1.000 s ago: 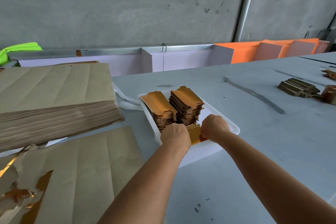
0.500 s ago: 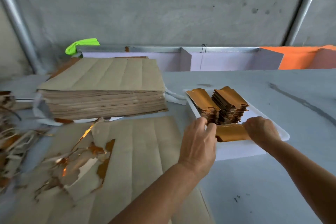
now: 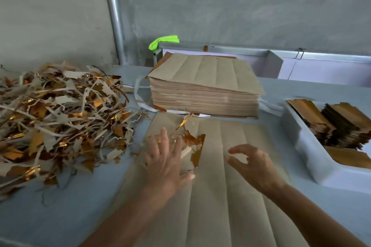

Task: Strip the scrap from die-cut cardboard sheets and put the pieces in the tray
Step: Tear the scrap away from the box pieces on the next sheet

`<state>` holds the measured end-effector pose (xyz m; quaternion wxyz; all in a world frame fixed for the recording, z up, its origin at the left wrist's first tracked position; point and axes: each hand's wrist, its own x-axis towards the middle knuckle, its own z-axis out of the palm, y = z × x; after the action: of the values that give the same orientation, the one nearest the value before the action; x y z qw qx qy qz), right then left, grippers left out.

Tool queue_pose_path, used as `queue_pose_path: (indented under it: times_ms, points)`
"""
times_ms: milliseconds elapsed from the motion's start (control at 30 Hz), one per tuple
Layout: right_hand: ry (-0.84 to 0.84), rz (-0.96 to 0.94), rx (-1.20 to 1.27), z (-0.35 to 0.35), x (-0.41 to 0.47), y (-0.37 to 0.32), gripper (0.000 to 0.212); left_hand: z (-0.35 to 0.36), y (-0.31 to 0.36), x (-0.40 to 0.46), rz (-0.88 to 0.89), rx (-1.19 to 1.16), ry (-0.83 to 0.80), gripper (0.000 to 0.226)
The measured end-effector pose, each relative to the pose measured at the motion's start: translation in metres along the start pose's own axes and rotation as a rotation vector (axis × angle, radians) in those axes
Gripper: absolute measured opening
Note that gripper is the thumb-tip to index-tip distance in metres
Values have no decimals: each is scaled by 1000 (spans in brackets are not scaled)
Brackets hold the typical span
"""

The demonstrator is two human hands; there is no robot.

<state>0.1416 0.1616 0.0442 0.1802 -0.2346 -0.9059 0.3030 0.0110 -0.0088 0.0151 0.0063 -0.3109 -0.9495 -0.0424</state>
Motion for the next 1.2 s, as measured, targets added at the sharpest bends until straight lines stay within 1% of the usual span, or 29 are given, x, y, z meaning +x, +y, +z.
queue_pose_path:
  times_ms: [67, 100, 133, 167, 233, 267, 300, 367, 467, 533, 567, 600, 633, 667, 700, 733, 767, 833, 900, 933, 967, 1000, 1033, 1067, 1100, 1133, 1167, 1200]
  points:
    - [-111, 34, -2, 20, 10, -18, 47, -1, -24, 15, -47, -109, -25, 113]
    - [-153, 48, -12, 29, 16, -25, 58, -2, -32, 21, -62, -166, -38, 113]
    - [-181, 67, -10, 36, 22, -32, 69, -3, -38, 26, -75, -224, -50, 108]
    - [-204, 95, 7, 43, 28, -39, 79, -3, -42, 30, -79, -275, -49, 95]
    - [-235, 171, 80, 52, 41, -49, 93, -4, -49, 32, -13, -302, -6, 49]
    - [-244, 216, 142, 55, 47, -52, 97, -4, -52, 29, 40, -290, 6, 30]
    - [-242, 265, 237, 57, 53, -55, 99, -3, -55, 25, 100, -282, 17, 22]
    - [-204, 344, 412, 59, 63, -59, 98, 1, -59, 14, 244, -277, 47, 19]
    - [-167, 385, 391, 67, 78, -66, 96, 3, -56, -6, 471, -337, 107, 20]
    - [-189, 405, 278, 77, 87, -74, 97, 2, -52, -17, 617, -352, 128, 19]
    - [-214, 393, 139, 83, 89, -76, 93, 1, -50, -20, 660, -354, 128, 18]
    - [-237, 368, -35, 89, 91, -77, 83, -1, -49, -22, 681, -349, 131, 17]
    - [-242, 329, -198, 94, 91, -77, 69, -2, -49, -23, 688, -327, 142, 14]
    - [-234, 270, -317, 98, 89, -77, 53, -3, -50, -22, 683, -307, 170, 11]
    - [-230, 201, -386, 101, 86, -78, 38, -4, -52, -19, 659, -310, 208, 10]
    - [-223, 135, -407, 103, 82, -78, 30, -6, -54, -16, 606, -294, 235, 12]
    - [-215, 88, -395, 104, 77, -79, 26, -10, -56, -13, 517, -258, 213, 10]
    - [-243, 65, -281, 94, 67, -85, 23, -11, -61, -3, 371, -209, 147, 16]
    - [-403, 110, -31, 77, 56, -93, 23, -6, -65, 7, 317, -229, 65, 18]
    - [-502, 124, 115, 68, 50, -96, 26, -6, -64, 12, 302, -259, 55, 19]
    - [-585, 116, 170, 62, 42, -99, 32, -7, -63, 17, 278, -336, 61, 21]
    - [-644, 92, 131, 59, 34, -101, 40, -8, -60, 22, 241, -450, 74, 21]
    - [-639, 74, 49, 61, 27, -100, 54, -10, -55, 25, 197, -576, 73, 19]
    - [-563, 71, -11, 68, 21, -99, 65, -14, -49, 27, 149, -696, 71, 19]
    - [-450, 90, -9, 76, 17, -99, 67, -17, -41, 28, 106, -796, 58, 20]
    - [-326, 135, 67, 83, 16, -102, 59, -20, -34, 29, 81, -884, 46, 22]
    - [-229, 198, 177, 86, 16, -103, 45, -21, -27, 28, 79, -946, 30, 22]
    - [-180, 264, 292, 88, 18, -102, 30, -22, -22, 27, 93, -988, 27, 20]
